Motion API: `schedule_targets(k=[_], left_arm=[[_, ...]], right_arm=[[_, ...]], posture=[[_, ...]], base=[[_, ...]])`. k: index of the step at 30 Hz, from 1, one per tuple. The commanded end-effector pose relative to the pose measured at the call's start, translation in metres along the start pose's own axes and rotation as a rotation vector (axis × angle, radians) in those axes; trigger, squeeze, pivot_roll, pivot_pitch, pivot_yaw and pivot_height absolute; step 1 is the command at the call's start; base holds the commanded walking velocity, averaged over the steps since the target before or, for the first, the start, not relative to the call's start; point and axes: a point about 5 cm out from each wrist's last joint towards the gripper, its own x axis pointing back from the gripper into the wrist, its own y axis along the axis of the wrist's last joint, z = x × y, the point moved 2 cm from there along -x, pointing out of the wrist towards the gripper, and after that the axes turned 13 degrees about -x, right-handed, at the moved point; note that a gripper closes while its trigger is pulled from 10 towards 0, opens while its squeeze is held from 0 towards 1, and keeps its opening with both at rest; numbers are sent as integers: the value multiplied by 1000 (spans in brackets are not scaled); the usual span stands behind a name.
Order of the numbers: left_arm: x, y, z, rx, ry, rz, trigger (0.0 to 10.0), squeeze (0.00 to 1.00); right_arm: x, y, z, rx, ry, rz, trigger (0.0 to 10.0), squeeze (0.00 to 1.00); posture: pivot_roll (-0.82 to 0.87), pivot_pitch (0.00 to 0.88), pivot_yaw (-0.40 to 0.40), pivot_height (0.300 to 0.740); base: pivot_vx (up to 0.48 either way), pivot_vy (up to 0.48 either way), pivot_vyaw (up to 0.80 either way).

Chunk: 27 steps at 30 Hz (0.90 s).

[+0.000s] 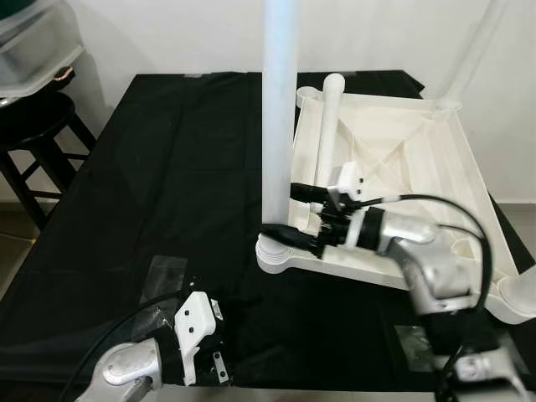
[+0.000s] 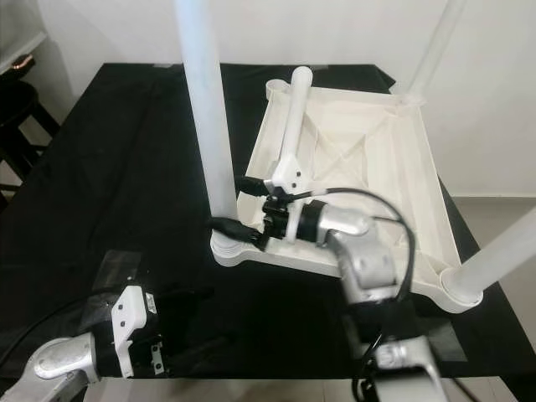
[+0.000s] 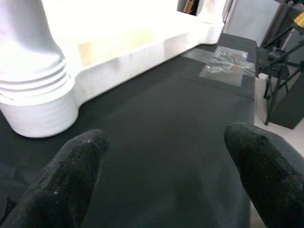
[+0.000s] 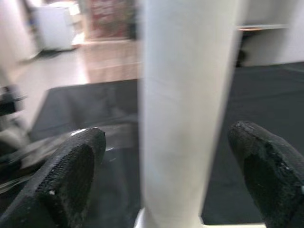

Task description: Building children table

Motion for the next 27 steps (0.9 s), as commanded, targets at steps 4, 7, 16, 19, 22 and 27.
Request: schedule_targets(k=[4,7,16,19,22,27], left_arm=[[1,-3,0,-4,55,-6,10000,0],[9,3,14,-35,183,-14,10000,0],[21,6,23,-74,293,6,10000,0],[24,2,22,-81,317,28,10000,0],[25,2,22,-79,328,26,10000,0],[25,3,24,-77,347,23,10000,0]], right_arm=[[3,-7,-1,-32,125,69,10000,0],[4,-11,-9,-35,129,95,10000,0],[0,-23,-9,-63,137,86,10000,0],[-6,-31,-3,-89,119,42,4196,0],[-7,-36,-5,-106,95,17,0,0],[-2,-46,-6,-130,61,3,0,0]], posture=[[13,190,-36,740],[19,194,-40,740],[29,198,-41,740],[26,198,-41,740],[25,197,-38,740],[5,191,-32,740]], base=[[0,0,0],[0,0,0],[0,0,0],[0,0,0],[0,0,0],[0,0,0]])
